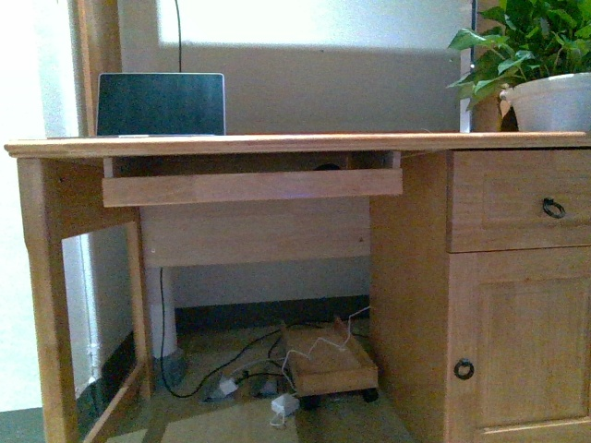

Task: Place mouse

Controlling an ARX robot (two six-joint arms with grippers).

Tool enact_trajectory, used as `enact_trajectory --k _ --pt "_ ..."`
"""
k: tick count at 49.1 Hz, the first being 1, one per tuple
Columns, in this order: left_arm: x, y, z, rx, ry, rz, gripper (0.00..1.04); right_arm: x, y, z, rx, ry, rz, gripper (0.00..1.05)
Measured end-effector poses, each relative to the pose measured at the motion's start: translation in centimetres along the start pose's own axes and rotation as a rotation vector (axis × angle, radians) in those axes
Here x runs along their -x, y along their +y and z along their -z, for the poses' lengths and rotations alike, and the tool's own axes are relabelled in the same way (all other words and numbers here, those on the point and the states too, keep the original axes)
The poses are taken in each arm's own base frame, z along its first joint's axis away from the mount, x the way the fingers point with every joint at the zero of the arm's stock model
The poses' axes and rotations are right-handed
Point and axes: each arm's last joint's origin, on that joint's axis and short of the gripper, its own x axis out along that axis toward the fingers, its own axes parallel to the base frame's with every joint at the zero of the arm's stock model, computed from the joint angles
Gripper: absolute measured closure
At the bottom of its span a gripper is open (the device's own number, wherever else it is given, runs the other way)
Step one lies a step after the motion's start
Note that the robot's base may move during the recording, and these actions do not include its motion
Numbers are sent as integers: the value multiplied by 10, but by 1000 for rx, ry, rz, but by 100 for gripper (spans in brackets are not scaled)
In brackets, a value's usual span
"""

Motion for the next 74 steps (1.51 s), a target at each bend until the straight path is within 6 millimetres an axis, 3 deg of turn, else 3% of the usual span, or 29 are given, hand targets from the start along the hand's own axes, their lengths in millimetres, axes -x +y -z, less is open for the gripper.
enact_trajectory --k 74 --pt "0 0 0 0 -1 0 8 0 0 0 0 -2 0 7"
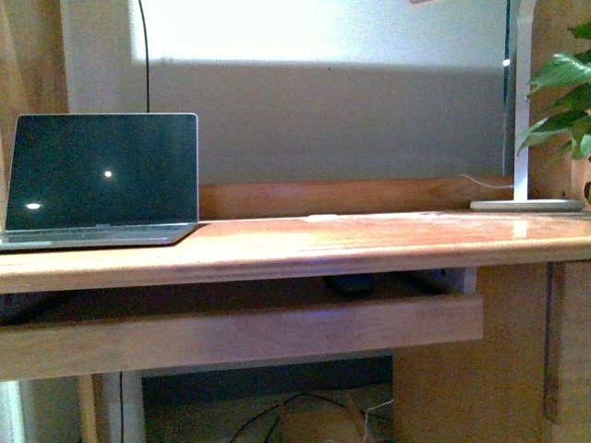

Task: Place mouse

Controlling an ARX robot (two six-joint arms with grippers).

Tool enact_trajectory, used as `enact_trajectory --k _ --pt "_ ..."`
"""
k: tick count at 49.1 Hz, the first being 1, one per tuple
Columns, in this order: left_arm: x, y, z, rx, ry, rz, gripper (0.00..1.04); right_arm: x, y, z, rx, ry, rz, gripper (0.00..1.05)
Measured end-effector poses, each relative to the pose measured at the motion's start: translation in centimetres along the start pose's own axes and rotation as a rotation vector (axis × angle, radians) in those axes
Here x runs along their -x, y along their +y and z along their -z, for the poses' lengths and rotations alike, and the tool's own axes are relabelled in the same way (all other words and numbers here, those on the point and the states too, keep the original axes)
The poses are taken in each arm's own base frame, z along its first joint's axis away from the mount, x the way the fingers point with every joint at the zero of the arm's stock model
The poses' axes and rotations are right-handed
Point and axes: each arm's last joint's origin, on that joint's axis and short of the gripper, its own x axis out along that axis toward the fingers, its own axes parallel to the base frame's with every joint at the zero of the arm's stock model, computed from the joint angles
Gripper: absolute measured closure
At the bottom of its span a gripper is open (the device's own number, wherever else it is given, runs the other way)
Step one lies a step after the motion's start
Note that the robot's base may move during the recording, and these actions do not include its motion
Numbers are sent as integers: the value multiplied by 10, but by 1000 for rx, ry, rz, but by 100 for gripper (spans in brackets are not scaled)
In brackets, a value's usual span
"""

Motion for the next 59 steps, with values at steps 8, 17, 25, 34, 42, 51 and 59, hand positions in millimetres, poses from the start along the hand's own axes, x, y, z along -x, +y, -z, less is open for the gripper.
enact_trajectory --k 8,17,25,34,42,51,59 --pt "0 0 0 0 0 0 8 0 0 0 0 0 0 7" --pt "-2 -1 2 87 110 17 8 0 0 0 0 0 0 7" --pt "-17 3 3 104 174 56 8 0 0 0 0 0 0 7" --pt "-64 22 -9 -132 167 128 8 0 0 0 0 0 0 7" --pt "-125 41 -3 -482 172 144 8 0 0 0 0 0 0 7" --pt "-185 35 25 -867 140 311 8 0 0 0 0 0 0 7" --pt "-220 27 32 -1085 40 343 8 0 0 0 0 0 0 7"
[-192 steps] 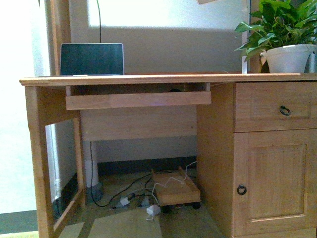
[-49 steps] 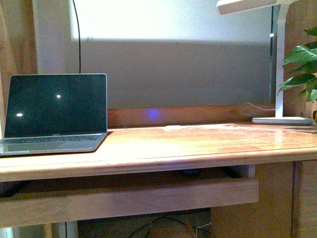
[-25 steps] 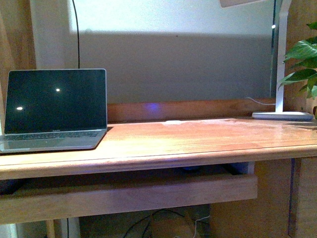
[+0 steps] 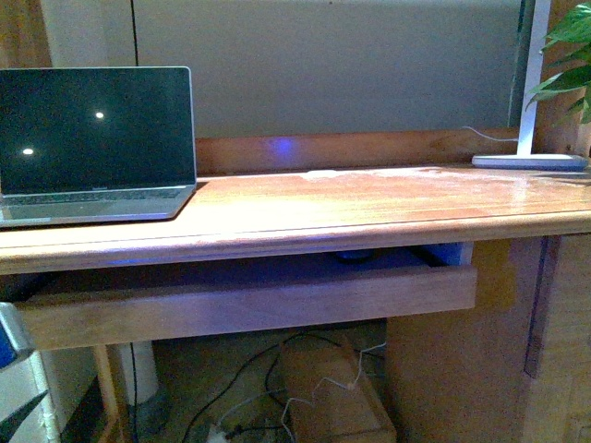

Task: Place mouse

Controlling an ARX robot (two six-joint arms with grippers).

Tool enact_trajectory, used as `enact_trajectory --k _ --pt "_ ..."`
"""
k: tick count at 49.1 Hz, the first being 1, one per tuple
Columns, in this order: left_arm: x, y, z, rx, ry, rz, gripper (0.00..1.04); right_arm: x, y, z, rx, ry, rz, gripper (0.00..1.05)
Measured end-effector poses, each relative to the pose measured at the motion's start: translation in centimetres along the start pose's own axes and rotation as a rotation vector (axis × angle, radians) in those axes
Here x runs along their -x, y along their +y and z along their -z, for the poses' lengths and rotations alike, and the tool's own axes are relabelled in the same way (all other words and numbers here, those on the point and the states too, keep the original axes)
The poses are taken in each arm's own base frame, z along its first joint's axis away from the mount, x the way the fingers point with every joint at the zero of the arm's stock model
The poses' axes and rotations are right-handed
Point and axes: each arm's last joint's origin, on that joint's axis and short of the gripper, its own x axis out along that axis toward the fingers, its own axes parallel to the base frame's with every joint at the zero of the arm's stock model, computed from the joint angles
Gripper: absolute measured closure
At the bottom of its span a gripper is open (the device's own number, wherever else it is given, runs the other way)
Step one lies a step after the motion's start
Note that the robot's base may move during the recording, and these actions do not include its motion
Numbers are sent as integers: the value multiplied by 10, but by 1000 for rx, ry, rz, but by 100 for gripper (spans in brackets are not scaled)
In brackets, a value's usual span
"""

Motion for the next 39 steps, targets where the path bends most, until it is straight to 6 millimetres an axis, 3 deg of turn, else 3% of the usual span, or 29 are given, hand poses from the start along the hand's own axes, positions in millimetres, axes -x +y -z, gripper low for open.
enact_trajectory --k 14,23,30,39 --pt "-45 7 10 -156 1 2 8 0 0 0 0 0 0 7" --pt "-59 11 24 -185 44 26 8 0 0 0 0 0 0 7" --pt "-55 13 21 -129 113 158 8 0 0 0 0 0 0 7" --pt "-26 13 -2 215 104 400 8 0 0 0 0 0 0 7"
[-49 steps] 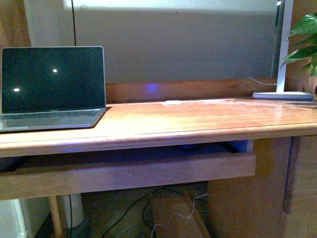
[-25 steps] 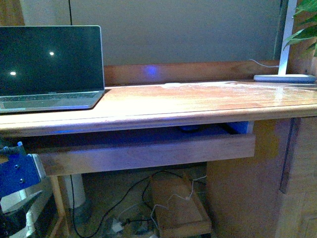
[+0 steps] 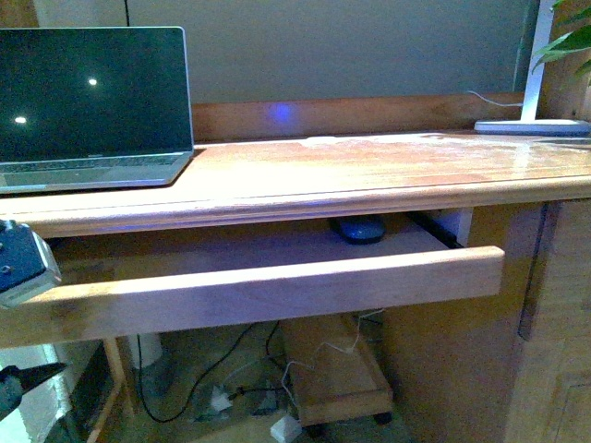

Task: Place mouse

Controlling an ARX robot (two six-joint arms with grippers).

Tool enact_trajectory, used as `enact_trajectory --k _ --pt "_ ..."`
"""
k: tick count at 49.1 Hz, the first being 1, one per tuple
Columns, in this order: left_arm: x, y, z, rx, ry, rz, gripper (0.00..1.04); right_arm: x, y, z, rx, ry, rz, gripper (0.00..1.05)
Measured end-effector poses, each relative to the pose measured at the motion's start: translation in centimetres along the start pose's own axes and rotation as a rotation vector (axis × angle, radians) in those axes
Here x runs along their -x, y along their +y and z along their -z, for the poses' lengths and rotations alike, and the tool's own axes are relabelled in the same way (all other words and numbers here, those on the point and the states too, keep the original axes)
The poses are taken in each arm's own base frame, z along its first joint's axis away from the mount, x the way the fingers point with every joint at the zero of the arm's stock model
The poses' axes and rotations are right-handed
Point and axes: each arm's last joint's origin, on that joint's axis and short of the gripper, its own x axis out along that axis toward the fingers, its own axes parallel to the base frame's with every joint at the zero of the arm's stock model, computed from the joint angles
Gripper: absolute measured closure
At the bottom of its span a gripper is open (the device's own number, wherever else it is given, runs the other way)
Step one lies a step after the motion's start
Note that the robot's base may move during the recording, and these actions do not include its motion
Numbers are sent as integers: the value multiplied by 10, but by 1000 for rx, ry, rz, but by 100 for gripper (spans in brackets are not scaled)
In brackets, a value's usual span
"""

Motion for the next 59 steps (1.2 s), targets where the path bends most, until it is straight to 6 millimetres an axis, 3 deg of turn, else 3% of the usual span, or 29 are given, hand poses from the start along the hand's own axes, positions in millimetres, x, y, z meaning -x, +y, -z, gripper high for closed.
enact_trajectory --k 13,28,32,39,43,47,51,59 --pt "45 -43 -18 276 -163 196 8 0 0 0 0 0 0 7" --pt "97 -73 -39 646 -280 270 8 0 0 0 0 0 0 7" --pt "114 -76 -50 749 -326 234 8 0 0 0 0 0 0 7" --pt "165 -82 -73 1032 -398 57 8 0 0 0 0 0 -1 7" --pt "174 -87 -76 1081 -426 21 9 0 0 0 0 0 0 7" --pt "171 -95 -71 980 -450 -359 24 -2 1 2 -37 54 -57 7" --pt "174 -100 -63 939 -416 -556 36 -10 5 -6 -77 84 -126 7" --pt "177 -108 -50 899 -396 -595 58 -41 14 -50 -95 1 -130 7"
